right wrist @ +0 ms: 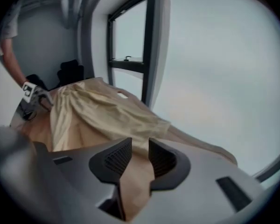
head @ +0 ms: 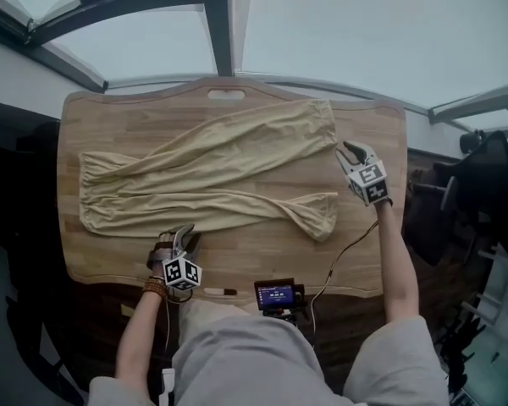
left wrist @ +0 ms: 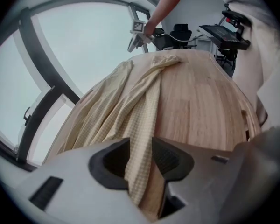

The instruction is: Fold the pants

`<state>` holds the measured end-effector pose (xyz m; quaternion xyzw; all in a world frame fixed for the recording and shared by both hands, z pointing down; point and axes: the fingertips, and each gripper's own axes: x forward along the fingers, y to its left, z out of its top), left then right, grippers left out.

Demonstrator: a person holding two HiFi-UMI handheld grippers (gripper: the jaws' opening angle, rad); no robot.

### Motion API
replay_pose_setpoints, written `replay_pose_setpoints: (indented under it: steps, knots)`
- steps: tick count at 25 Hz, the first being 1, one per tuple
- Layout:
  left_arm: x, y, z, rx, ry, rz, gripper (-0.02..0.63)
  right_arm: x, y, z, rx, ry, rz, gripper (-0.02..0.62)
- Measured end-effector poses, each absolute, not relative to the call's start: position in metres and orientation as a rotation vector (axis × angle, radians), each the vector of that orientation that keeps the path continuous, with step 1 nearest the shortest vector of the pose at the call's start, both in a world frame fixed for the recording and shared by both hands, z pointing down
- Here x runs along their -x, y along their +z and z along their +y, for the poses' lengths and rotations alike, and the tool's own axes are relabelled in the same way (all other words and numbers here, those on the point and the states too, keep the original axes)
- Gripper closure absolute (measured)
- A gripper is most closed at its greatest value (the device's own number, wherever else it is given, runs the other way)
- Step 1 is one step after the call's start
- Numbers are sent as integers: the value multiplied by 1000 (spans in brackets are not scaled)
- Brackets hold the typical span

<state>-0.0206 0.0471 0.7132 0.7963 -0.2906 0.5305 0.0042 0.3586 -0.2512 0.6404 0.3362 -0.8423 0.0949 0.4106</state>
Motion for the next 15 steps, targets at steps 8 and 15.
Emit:
replay_pose_setpoints:
  steps: [8,15]
  knots:
    - [8,725,54,-2492,1698,-876,454,-322,679,-5,-432,266,-2178,424]
    - [-9,740,65,-2512,1831,-757,547,-335,725,25,-365,101,-1990,572]
